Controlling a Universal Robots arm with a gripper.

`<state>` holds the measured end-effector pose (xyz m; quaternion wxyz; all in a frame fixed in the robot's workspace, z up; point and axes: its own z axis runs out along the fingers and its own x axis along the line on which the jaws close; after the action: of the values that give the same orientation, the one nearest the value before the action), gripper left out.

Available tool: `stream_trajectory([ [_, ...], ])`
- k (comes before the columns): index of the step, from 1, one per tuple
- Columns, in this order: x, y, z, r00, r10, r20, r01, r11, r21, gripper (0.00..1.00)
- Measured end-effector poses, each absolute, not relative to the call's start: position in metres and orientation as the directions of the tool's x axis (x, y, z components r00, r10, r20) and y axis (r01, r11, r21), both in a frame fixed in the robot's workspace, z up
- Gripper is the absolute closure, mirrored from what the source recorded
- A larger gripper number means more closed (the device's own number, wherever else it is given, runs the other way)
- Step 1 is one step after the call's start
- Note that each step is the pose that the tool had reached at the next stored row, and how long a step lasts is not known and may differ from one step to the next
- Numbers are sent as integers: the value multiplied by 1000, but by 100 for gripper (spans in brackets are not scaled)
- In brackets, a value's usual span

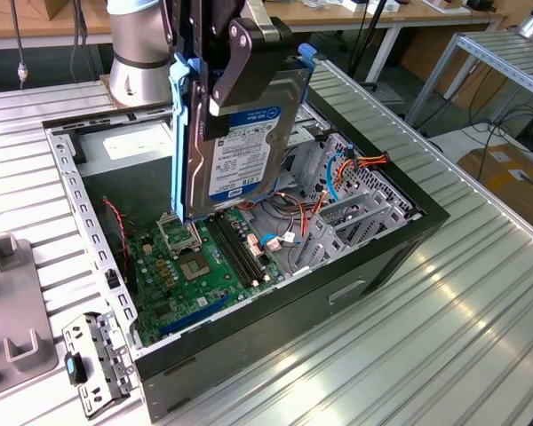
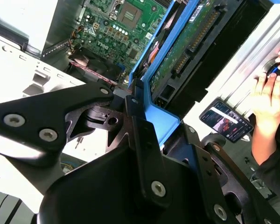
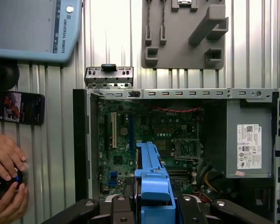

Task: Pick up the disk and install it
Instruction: 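Insert the disk into the insertion slot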

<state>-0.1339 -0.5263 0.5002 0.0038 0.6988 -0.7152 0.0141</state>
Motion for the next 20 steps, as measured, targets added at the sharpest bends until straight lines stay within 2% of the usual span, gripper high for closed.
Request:
stream_trajectory([
  [11, -134, -543, 500, -24, -999, 25, -1000, 23, -15, 63],
  [20, -124, -543, 500, -23, -999, 25, -1000, 23, -15, 63],
])
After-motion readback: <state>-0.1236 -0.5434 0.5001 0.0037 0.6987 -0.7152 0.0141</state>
